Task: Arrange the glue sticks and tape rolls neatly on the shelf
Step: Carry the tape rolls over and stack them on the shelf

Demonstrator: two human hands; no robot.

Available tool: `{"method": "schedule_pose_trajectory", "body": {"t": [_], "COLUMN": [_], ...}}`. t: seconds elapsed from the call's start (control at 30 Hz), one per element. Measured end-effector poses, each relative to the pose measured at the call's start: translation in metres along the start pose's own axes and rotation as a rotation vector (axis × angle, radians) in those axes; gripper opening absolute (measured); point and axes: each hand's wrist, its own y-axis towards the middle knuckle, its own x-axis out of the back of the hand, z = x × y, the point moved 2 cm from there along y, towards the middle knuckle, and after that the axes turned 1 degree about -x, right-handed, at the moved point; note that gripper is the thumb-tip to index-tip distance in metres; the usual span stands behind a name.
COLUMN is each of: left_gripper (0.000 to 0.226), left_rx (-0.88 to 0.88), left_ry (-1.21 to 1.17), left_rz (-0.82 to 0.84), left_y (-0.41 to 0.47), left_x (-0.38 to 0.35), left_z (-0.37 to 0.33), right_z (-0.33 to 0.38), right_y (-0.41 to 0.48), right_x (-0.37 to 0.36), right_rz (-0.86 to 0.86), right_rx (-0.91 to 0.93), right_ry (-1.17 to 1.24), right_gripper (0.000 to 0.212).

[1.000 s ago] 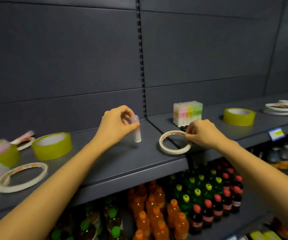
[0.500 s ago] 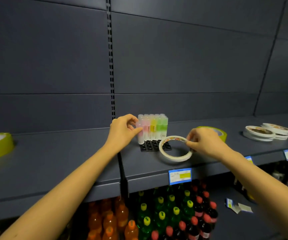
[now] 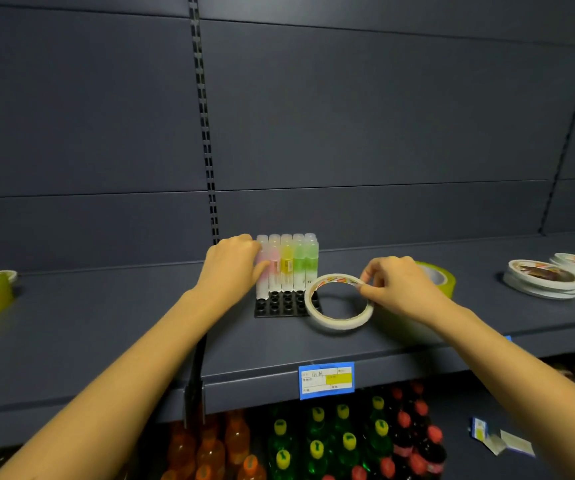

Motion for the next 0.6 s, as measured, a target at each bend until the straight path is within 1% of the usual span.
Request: {"method": "schedule_pose_trajectory", "body": {"t": [0.1,0.2,0.3,0.37,0.43,0.6], "left_gripper": [0.037,0.042,0.042,0.038,0.037,0.035], "left_rx": [-0.055,-0.047,-0.071,-0.092,-0.102,-0.161], "left_ry": [0.129,0.134,0.144,0.061,-0.044,-0.105], "left_rz": [0.056,0.071,-0.032,-0.124,-0.159,-0.066], "left_y": [0.000,0.004,0.010,0.014,0.019,0.038], "left_x": [-0.001,0.002,0.010,0.016,0.019,0.007], "left_z": [0.001,0.005,0.000,-0.010,-0.026,-0.081], "right_z": [-0.003,-0.007,-0.013,-0.019,-0.029,-0.068], "right_y": [0.007,0.012,0.016,0.017,0.017,0.013], "right_x": [0.001,0.007,0.014,0.020,0.028,0.058], "right_rz": [0.003,-0.025,-0.043,-0.063,-0.078,-0.100], "right_rx": [-0.010,-0.028,-0.044,-0.061,-0.080,-0.125], "right_ry": [0.004,-0.019,0.001,0.019,0.021,0.022], "right_gripper": [0.010,0.010,0.010,0.008,0.007,0.008]}}
